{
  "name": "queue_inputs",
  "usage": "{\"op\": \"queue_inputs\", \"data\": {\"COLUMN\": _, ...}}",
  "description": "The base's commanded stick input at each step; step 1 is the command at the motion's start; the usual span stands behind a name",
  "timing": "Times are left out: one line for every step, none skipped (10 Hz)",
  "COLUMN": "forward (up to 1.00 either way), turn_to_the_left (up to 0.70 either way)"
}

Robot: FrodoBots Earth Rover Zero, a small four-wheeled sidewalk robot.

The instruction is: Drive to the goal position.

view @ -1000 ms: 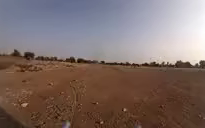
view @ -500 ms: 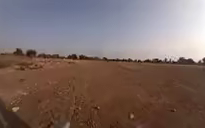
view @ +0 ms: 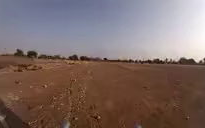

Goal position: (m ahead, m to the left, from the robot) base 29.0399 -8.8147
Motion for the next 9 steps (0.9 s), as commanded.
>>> {"op": "queue_inputs", "data": {"forward": 0.5, "turn_to_the_left": 0.0}}
{"op": "queue_inputs", "data": {"forward": 0.5, "turn_to_the_left": 0.0}}
{"op": "queue_inputs", "data": {"forward": 0.5, "turn_to_the_left": 0.0}}
{"op": "queue_inputs", "data": {"forward": 0.5, "turn_to_the_left": 0.0}}
{"op": "queue_inputs", "data": {"forward": 0.5, "turn_to_the_left": 0.0}}
{"op": "queue_inputs", "data": {"forward": 0.5, "turn_to_the_left": 0.0}}
{"op": "queue_inputs", "data": {"forward": 0.5, "turn_to_the_left": 0.0}}
{"op": "queue_inputs", "data": {"forward": 0.5, "turn_to_the_left": 0.0}}
{"op": "queue_inputs", "data": {"forward": 0.5, "turn_to_the_left": 0.0}}
